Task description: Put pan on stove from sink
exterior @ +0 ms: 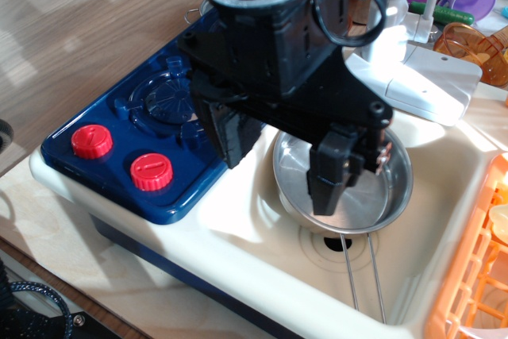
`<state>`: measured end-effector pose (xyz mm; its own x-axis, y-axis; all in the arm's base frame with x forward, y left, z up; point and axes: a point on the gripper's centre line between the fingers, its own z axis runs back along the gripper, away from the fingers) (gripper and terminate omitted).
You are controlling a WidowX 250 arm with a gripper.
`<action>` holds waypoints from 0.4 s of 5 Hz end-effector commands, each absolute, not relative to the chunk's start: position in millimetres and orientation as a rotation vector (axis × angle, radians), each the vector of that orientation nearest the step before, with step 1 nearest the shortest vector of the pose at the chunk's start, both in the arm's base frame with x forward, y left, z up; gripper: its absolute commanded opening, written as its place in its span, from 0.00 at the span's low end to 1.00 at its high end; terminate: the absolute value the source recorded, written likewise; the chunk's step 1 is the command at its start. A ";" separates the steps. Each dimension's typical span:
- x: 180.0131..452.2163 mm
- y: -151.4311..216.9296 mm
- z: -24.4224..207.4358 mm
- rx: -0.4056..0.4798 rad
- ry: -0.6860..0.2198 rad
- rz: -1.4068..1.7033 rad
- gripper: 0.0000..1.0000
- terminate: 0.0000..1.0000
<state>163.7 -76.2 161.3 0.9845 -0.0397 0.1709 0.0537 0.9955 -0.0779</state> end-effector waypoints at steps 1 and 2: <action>163.7 -76.2 161.3 -0.082 -0.170 -0.047 1.00 0.00; 172.1 -77.4 153.7 -0.049 -0.268 0.186 1.00 0.00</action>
<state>179.0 -81.5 145.8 0.8928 0.3544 0.2781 -0.3393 0.9351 -0.1026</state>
